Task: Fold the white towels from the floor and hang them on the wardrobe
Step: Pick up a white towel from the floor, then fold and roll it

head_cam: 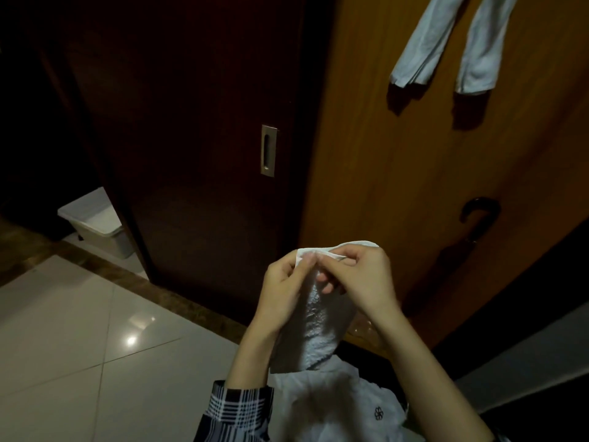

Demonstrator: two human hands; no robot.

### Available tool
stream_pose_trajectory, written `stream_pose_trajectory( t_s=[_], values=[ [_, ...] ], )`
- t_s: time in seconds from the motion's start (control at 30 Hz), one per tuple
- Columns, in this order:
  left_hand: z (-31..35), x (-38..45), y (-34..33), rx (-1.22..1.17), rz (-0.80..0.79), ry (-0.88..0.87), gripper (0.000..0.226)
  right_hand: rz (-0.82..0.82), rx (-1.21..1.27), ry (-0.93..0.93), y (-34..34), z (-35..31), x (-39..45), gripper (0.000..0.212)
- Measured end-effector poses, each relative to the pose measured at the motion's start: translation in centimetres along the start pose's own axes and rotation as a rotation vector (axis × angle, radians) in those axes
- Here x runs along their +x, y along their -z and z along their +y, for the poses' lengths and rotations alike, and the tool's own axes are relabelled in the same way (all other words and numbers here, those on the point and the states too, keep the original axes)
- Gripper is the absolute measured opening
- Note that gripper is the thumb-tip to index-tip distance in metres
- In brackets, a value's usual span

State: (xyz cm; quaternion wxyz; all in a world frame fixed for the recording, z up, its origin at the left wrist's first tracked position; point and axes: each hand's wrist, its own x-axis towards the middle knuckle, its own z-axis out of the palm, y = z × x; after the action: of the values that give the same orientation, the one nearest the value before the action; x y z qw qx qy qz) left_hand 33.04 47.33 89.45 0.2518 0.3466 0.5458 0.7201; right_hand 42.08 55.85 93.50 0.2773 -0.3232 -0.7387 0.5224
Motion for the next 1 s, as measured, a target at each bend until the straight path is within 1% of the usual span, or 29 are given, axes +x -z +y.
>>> stream_pose_trajectory(
  t_s=[0.1, 0.13, 0.2, 0.27, 0.33, 0.37, 0.4, 0.47, 0.5, 0.53, 0.57, 0.63, 0.7, 0.73, 0.8, 0.87, 0.93, 1.0],
  values=[
    [-0.4, 0.1, 0.7, 0.084, 0.007, -0.049, 0.026, -0.024, -0.06, 0.022, 0.0, 0.0, 0.1, 0.013],
    [-0.4, 0.0, 0.9, 0.094, -0.002, -0.043, 0.026, -0.022, -0.158, 0.071, 0.1, 0.1, 0.2, 0.014],
    [-0.3, 0.0, 1.3, 0.111, -0.032, -0.019, 0.027, -0.019, -0.454, 0.179, 0.5, 0.0, 0.5, 0.016],
    [-0.6, 0.0, 1.7, 0.157, -0.051, -0.009, 0.028, -0.033, -0.71, 0.24, 1.2, -0.3, 0.7, 0.023],
    [-1.0, 0.0, 2.1, 0.216, -0.041, -0.003, 0.027, -0.083, -0.878, 0.273, 2.0, -0.5, 1.3, 0.028],
    [-1.3, 0.1, 2.4, 0.228, -0.034, 0.005, 0.027, -0.138, -0.909, 0.289, 2.5, -0.4, 1.7, 0.027],
    [-1.5, 0.2, 2.6, 0.226, -0.036, 0.01, 0.027, -0.216, -0.908, 0.309, 2.9, -0.3, 2.2, 0.024],
    [-1.7, 0.4, 3.1, 0.2, -0.048, 0.001, 0.028, -0.41, -0.821, 0.311, 3.4, 0.2, 3.1, 0.017],
    [-1.7, 0.5, 3.3, 0.19, -0.053, -0.008, 0.028, -0.481, -0.763, 0.304, 3.6, 0.5, 3.5, 0.016],
    [-1.7, 0.6, 3.6, 0.184, -0.06, -0.021, 0.028, -0.516, -0.72, 0.301, 3.7, 0.7, 3.7, 0.016],
    [-1.8, 0.7, 3.8, 0.185, -0.068, -0.03, 0.028, -0.515, -0.688, 0.301, 3.8, 0.9, 3.9, 0.015],
    [-2.0, 1.0, 4.1, 0.221, -0.07, -0.033, 0.028, -0.447, -0.634, 0.315, 4.0, 1.4, 4.2, 0.012],
    [-2.5, 1.4, 4.4, 0.26, -0.025, -0.008, 0.026, -0.389, -0.644, 0.386, 3.8, 1.9, 4.4, 0.008],
    [-3.0, 1.6, 4.7, 0.277, 0.005, 0.013, 0.025, -0.391, -0.672, 0.419, 3.6, 2.2, 4.4, 0.008],
    [-3.8, 2.1, 5.5, 0.329, 0.029, 0.069, 0.025, -0.426, -0.686, 0.407, 3.4, 3.0, 4.5, 0.018],
    [-4.0, 2.6, 6.2, 0.402, 0.0, 0.097, 0.022, -0.463, -0.678, 0.384, 3.4, 3.4, 4.7, 0.027],
    [-4.0, 2.9, 6.7, 0.449, -0.005, 0.113, 0.018, -0.519, -0.736, 0.427, 3.1, 3.6, 4.7, 0.039],
    [-4.2, 3.2, 7.1, 0.457, 0.031, 0.144, 0.018, -0.581, -0.866, 0.502, 2.7, 3.5, 4.5, 0.056]
  ],
)
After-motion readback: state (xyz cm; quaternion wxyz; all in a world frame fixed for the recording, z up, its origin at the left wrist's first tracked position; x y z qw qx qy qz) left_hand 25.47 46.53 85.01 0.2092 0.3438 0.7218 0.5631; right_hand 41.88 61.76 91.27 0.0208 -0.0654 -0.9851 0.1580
